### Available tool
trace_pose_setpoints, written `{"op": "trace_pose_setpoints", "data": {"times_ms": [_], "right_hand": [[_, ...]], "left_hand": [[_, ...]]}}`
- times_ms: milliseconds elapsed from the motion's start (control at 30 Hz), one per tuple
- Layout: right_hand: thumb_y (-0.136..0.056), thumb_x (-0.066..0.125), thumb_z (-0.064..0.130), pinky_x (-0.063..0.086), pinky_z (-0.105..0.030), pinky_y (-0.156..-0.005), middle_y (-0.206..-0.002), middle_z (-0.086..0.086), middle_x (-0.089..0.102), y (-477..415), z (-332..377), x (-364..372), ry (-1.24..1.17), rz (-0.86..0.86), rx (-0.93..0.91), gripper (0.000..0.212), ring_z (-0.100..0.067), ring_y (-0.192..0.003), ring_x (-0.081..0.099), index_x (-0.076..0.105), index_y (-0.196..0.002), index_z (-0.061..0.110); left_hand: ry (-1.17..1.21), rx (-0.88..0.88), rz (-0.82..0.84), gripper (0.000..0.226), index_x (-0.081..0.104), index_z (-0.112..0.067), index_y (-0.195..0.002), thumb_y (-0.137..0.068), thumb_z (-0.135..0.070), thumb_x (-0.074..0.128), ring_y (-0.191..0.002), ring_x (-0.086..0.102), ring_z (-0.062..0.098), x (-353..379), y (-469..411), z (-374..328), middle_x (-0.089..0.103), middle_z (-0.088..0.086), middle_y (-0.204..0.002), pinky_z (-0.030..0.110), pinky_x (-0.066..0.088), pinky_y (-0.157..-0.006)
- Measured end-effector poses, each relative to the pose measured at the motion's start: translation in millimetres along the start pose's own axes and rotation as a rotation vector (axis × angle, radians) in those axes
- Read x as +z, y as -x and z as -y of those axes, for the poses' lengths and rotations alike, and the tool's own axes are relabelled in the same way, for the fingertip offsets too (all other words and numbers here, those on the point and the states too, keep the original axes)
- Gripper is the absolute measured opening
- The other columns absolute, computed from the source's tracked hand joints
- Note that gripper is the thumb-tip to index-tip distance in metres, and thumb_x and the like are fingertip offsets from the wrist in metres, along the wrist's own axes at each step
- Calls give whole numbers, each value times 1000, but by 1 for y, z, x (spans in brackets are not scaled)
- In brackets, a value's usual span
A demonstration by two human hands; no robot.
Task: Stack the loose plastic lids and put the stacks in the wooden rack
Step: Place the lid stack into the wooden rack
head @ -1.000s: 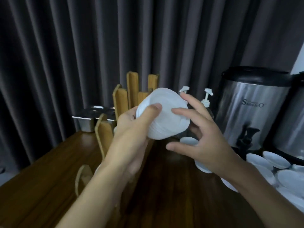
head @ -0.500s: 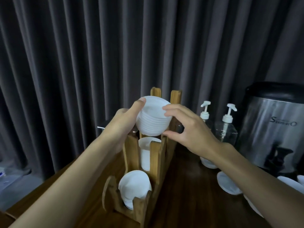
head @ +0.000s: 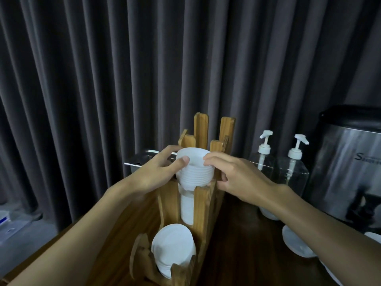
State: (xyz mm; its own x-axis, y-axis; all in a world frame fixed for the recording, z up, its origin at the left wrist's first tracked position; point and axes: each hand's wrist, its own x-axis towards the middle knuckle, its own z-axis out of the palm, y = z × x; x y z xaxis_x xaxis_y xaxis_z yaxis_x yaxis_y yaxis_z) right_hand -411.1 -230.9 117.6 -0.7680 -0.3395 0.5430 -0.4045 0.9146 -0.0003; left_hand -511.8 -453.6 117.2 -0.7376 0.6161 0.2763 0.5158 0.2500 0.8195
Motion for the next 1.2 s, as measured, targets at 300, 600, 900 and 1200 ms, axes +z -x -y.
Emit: {"op": "trace_pose_setpoints", "data": {"times_ms": [300, 600, 900, 1200], "right_hand": [[-82, 80, 18, 38, 0, -61, -135, 9, 52, 8, -9, 22, -27, 75, 19, 51, 32, -92, 41, 54, -126, 23], [-87, 75, 13, 37, -5, -70, -142, 17, 43, 27, -9, 31, -112, 37, 109, 54, 22, -86, 50, 54, -137, 22], [-92, 65, 35, 54, -19, -80, -156, 33, 18, 53, -3, 38, -296, 46, 211, 63, 5, -109, 53, 37, -146, 48], [-90, 69, 29, 55, -28, -89, -158, 32, 17, 55, 9, 41, -459, 17, 275, 72, 0, -123, 48, 34, -152, 41]], "left_hand": [[-78, -9, 18, 51, 40, -53, -127, -80, -74, 47, -104, 55, -1, 4, 1, 17, 49, -35, -114, 10, 48, -68], [-196, 112, -68, 67, 54, -32, -135, -78, -60, 73, -110, 58, 1, 5, 6, 21, 58, -19, -123, 6, 52, -74], [-385, 237, -200, 42, 64, -35, -121, -83, -43, 80, -107, 53, -9, 18, 17, 31, 56, -23, -124, -6, 40, -76], [-992, 343, -171, 66, 60, -28, -133, -77, -58, 79, -140, 43, 24, 9, 27, 23, 50, -4, -149, 51, 36, -112]]}}
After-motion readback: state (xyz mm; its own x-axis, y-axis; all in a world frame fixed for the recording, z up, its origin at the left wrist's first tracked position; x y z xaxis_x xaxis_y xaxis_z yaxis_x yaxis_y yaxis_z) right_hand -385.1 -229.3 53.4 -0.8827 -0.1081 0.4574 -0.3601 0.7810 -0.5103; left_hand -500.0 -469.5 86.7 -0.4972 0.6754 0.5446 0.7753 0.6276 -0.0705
